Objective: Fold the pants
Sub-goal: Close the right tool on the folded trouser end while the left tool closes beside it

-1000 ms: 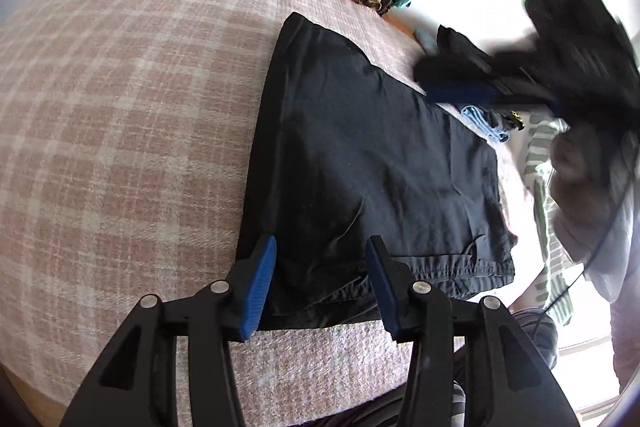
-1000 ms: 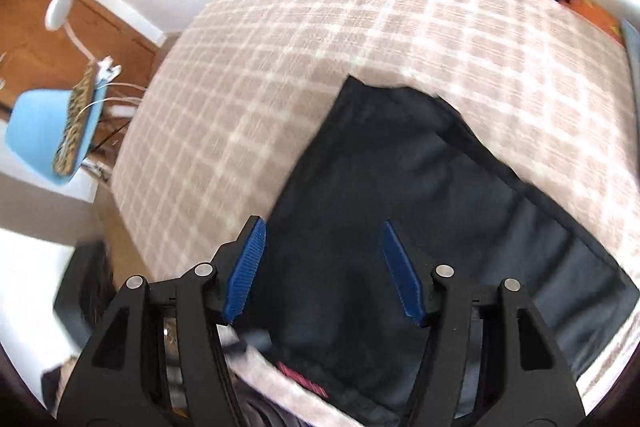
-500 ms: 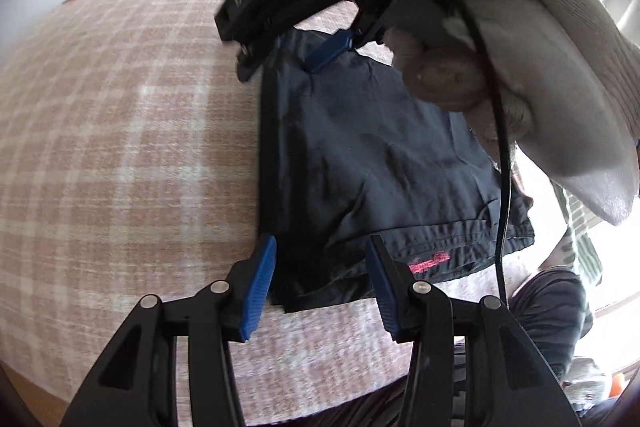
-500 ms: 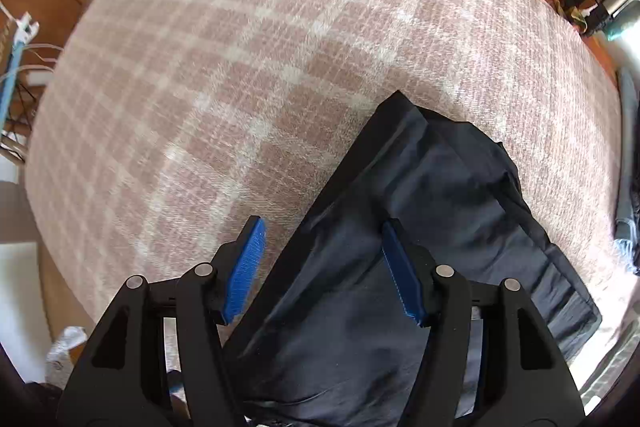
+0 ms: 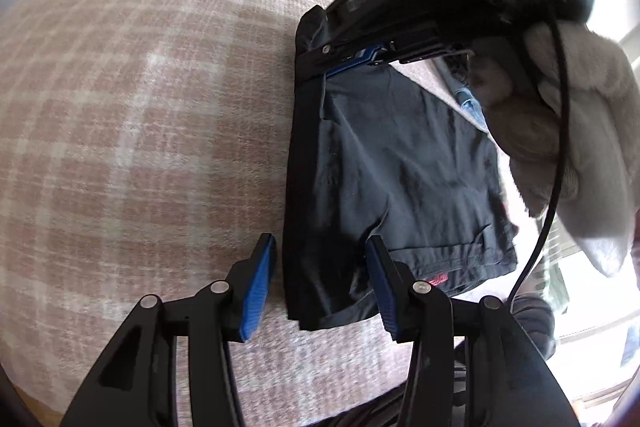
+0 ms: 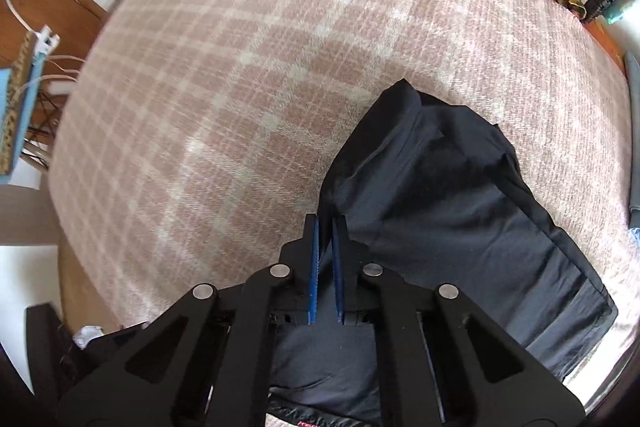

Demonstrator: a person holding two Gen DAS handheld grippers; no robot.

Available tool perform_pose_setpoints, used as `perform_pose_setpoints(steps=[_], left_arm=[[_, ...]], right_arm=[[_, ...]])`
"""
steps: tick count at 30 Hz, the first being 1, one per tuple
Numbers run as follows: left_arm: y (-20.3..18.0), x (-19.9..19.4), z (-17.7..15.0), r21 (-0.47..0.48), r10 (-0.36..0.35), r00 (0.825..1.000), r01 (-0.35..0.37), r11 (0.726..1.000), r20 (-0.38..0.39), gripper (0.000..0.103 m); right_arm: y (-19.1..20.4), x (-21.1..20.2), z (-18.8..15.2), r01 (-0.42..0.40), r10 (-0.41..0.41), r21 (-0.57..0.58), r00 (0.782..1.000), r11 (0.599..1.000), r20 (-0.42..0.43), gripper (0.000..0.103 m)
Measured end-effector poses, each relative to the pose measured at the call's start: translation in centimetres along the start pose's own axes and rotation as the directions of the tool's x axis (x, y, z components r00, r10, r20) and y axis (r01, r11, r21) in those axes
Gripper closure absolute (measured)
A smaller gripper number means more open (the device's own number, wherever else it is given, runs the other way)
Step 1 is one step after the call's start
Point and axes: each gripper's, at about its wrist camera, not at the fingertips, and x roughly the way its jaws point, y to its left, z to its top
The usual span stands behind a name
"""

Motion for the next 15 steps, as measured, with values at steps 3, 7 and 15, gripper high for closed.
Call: perform_pose_setpoints(steps=[3,7,15], left_arm=[[0.4,0.1,0.1,-0.044,-0.032,0.999,0.033,0.999,0.02,0.059],[-0.2,0.0,-0.3,-0.017,-0.04,0.999,0.04,0.999,0.023,0.067],[-3.1,-0.4,-0.3,0.08,0.001,0.999,-0.005,0.997,0.05,0.092]], right_arm=[[-0.9,-1.5,-0.4,-0.046,0.045,0.024,0.999,0.999,0.027,0.097],[-2.7,-2.8,0.0,-0.081,0.08,0.032,0.996,0.996,0.047,0.097],[-2.7,-4.2,-0.4,-0.086,0.084,0.018,0.995,0.996,0.055,0.061]])
